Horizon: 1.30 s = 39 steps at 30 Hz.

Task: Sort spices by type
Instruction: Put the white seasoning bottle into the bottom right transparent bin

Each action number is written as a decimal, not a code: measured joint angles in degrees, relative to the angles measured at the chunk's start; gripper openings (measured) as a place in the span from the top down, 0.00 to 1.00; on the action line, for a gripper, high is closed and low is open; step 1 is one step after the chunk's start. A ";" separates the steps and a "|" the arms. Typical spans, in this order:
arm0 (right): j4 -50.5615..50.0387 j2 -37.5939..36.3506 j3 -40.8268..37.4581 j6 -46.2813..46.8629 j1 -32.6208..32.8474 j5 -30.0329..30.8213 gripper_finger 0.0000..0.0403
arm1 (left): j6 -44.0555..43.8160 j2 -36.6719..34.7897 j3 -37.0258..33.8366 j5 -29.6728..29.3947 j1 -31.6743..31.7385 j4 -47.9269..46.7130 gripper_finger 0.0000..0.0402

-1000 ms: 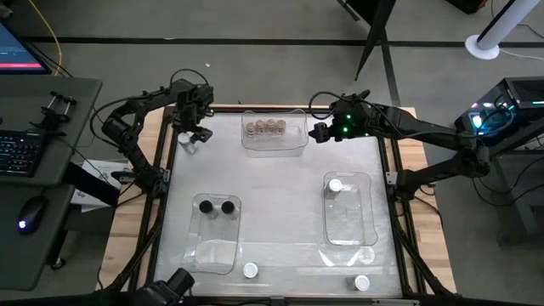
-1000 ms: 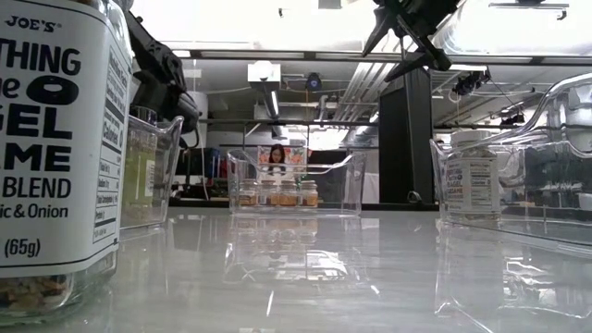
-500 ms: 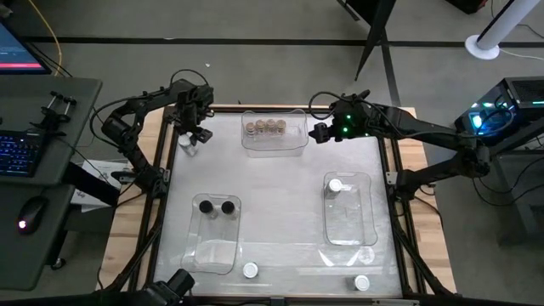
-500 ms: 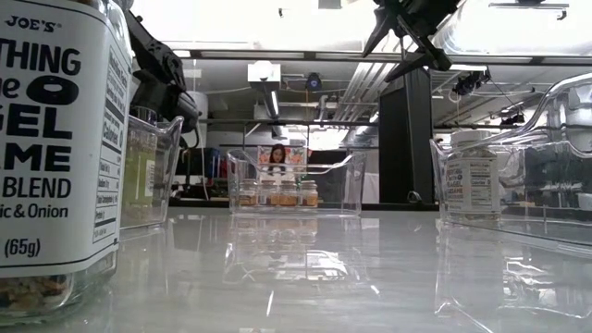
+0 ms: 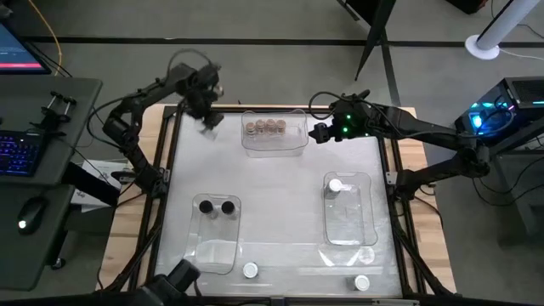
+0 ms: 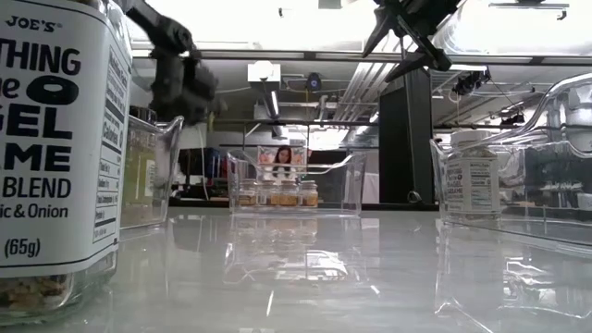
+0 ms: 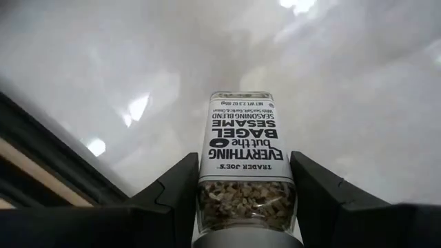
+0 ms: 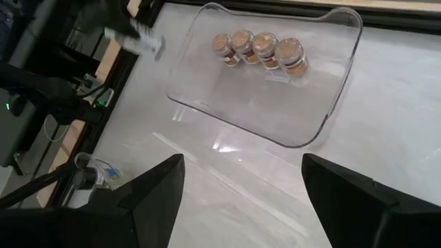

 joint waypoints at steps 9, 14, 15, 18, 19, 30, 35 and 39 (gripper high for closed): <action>5.60 -2.67 -0.02 -2.58 -0.02 0.28 0.28 | -1.27 -1.73 21.71 8.93 -9.10 -2.27 0.61; 9.29 -7.80 -0.02 -2.63 -1.76 2.03 0.28 | -5.05 -1.51 24.41 10.29 -23.32 6.45 0.61; 9.68 -8.88 -0.02 -2.57 -2.32 2.54 0.28 | -6.10 -1.14 24.41 10.30 -26.29 9.59 0.61; 10.61 -12.17 -0.02 -2.38 -3.89 3.00 0.28 | -8.39 0.99 24.41 10.25 -34.32 20.69 0.61; 10.63 -13.24 -0.02 -2.35 -4.46 3.00 0.28 | -8.56 1.96 24.42 10.27 -36.76 24.40 0.61; 9.48 -20.61 -0.02 -2.17 -9.63 3.05 0.28 | -0.08 19.52 41.13 10.19 -49.05 33.44 0.61; 5.86 -20.30 -0.02 -2.20 -10.88 3.02 0.28 | 5.33 26.28 49.39 10.01 -52.04 34.15 0.61; 3.49 -19.64 -0.02 -2.34 -10.86 -0.25 0.28 | 7.37 29.68 51.77 8.68 -53.87 36.48 0.61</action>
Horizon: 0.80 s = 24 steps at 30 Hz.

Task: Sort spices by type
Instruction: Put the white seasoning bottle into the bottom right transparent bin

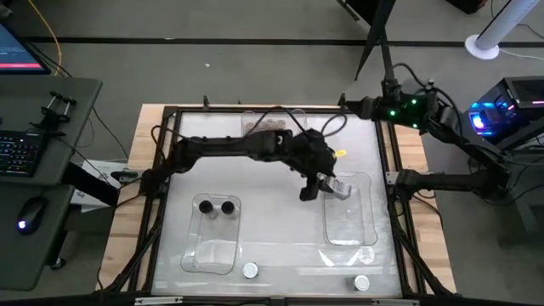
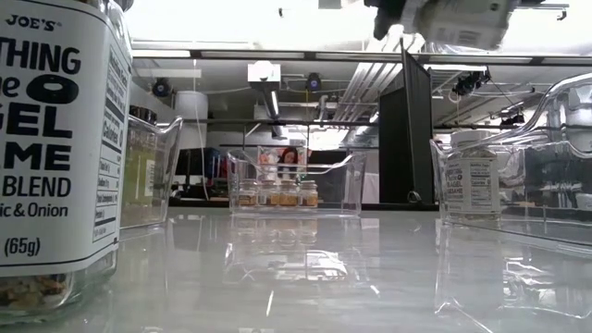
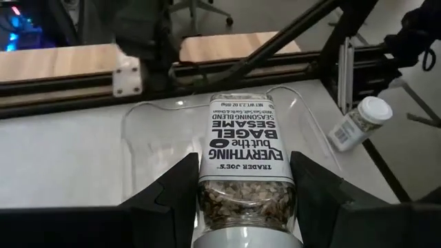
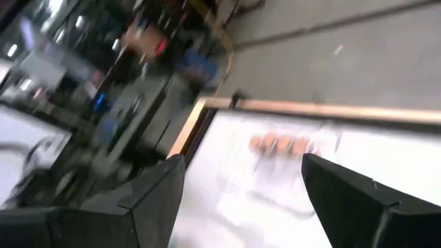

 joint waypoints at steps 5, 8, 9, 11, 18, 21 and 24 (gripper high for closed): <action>-9.17 -0.27 0.02 -0.69 0.17 -11.74 0.28 | -0.34 1.19 0.01 -0.19 -1.49 -2.74 0.61; -21.55 -0.47 0.04 0.62 2.12 -12.13 0.28 | 0.81 1.15 -0.01 -0.17 -2.07 -5.83 0.61; -26.33 -0.32 0.04 1.63 3.05 -11.02 0.29 | 1.59 1.09 -0.01 -0.18 -2.19 -7.08 0.61; -35.93 -0.11 0.02 4.87 5.38 -7.28 0.31 | 2.91 1.07 -0.01 -0.16 -2.47 -9.77 0.61; -49.12 0.21 -5.38 19.29 15.51 -5.14 0.63 | 6.98 1.07 -0.01 0.00 -3.04 -14.86 0.61; -46.71 1.68 -7.50 18.84 19.87 -8.46 0.87 | 7.08 1.07 -0.01 0.78 -3.34 -14.78 0.61; -49.91 4.57 -8.99 16.76 24.72 -14.34 0.96 | 7.03 1.07 -0.01 2.03 -3.85 -15.09 0.61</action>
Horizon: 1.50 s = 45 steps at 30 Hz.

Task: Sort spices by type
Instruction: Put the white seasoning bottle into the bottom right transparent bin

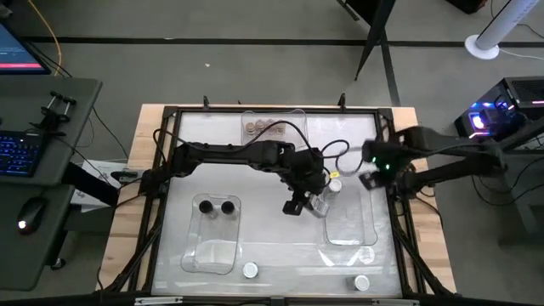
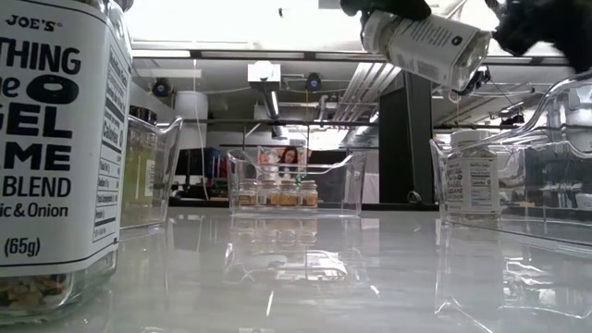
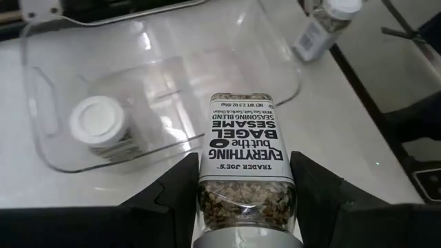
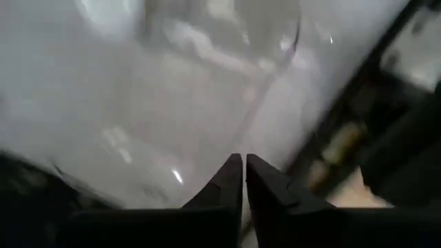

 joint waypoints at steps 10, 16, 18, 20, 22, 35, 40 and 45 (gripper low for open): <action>2.62 7.90 -9.99 3.32 19.10 -6.13 0.99 | -1.03 0.00 0.00 0.94 -1.12 5.02 0.61; 7.72 10.78 -14.35 5.72 23.71 0.50 1.00 | 0.09 0.00 -0.04 -2.07 -1.42 9.20 0.61; 9.89 11.00 -15.14 5.66 23.83 2.53 1.00 | 1.60 0.00 -0.04 -2.08 -1.46 9.19 0.61; 12.06 11.00 -15.57 4.48 23.84 4.20 1.00 | 2.89 0.00 -0.04 -2.58 -1.39 9.41 0.61; 13.29 11.03 -15.93 3.61 23.82 5.45 1.00 | 3.71 0.00 -0.04 -4.34 -1.35 9.56 0.61; 18.44 11.03 -17.13 -3.64 23.82 13.21 1.00 | 6.07 -0.11 -1.13 -8.67 -0.51 4.66 0.61; 21.63 11.03 -17.13 -5.29 23.82 16.06 1.00 | 7.58 -0.11 -1.14 -8.69 -0.41 2.52 0.61; 26.83 11.03 -17.13 -5.10 23.78 18.12 1.00 | 7.62 -0.11 -1.14 -8.76 0.10 2.55 0.61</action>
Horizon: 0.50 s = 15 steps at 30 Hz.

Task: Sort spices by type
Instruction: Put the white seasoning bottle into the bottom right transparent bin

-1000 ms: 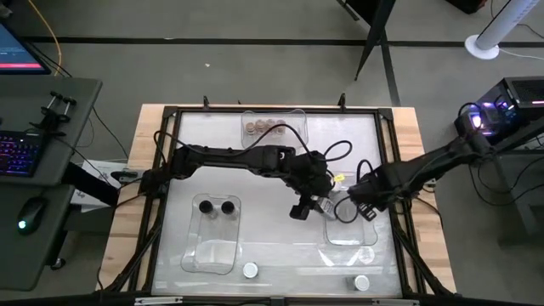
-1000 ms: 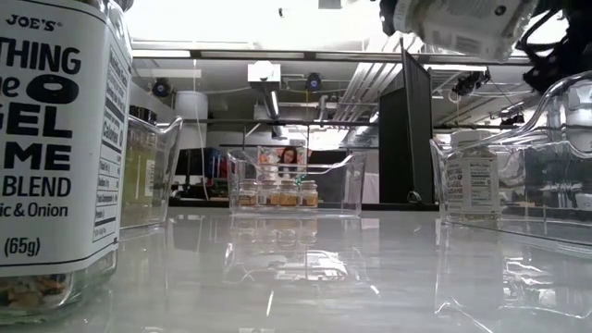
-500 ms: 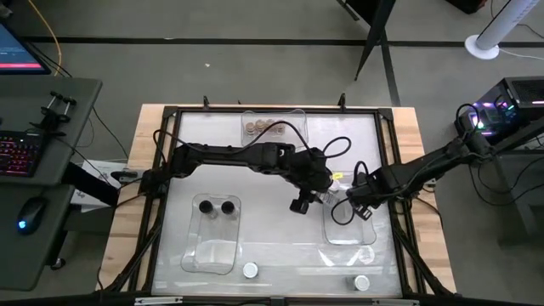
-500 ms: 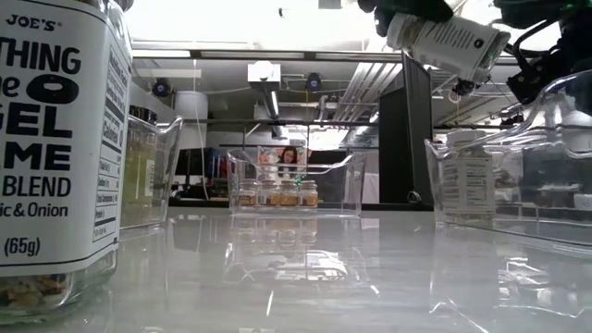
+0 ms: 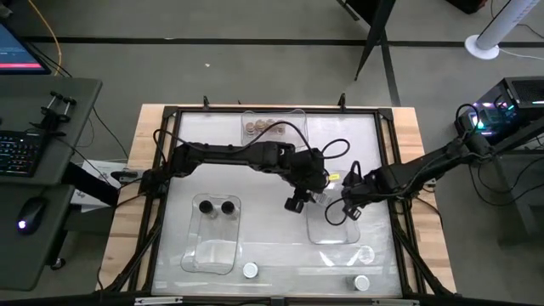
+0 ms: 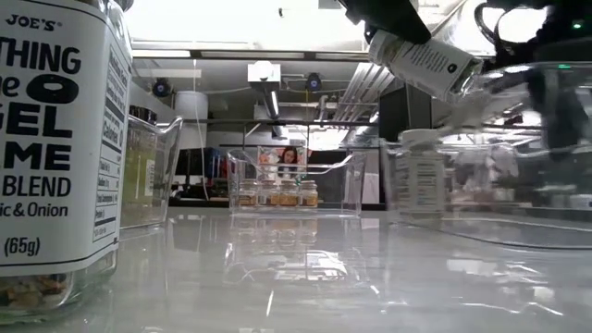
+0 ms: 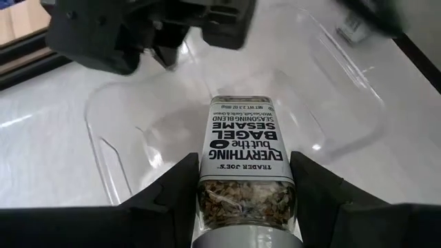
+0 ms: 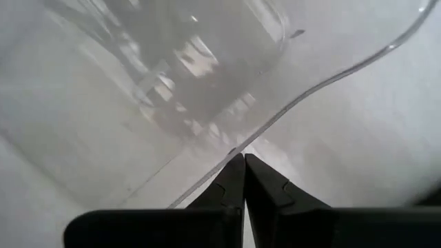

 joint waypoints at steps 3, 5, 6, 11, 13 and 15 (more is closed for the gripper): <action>3.35 0.00 0.00 -0.10 0.00 0.68 1.00 | -0.04 0.00 0.00 -0.01 0.34 -0.70 0.61; 2.90 0.00 0.23 0.79 0.00 0.68 1.00 | -0.08 0.00 0.00 -0.02 0.63 -0.97 0.61; 2.42 -0.07 0.50 1.24 0.00 0.68 1.00 | -0.51 0.00 0.00 -0.10 0.71 -1.05 0.61; -1.12 -0.46 4.21 1.77 0.04 2.98 1.00 | -5.37 0.02 0.00 -0.96 1.37 -7.17 0.61; -2.16 -0.67 5.93 1.76 0.04 4.89 1.00 | -6.95 0.02 0.00 -1.13 1.39 -8.57 0.61; -2.85 -0.83 7.21 1.77 0.04 7.01 1.00 | -9.60 0.02 0.00 -1.27 1.36 -7.92 0.61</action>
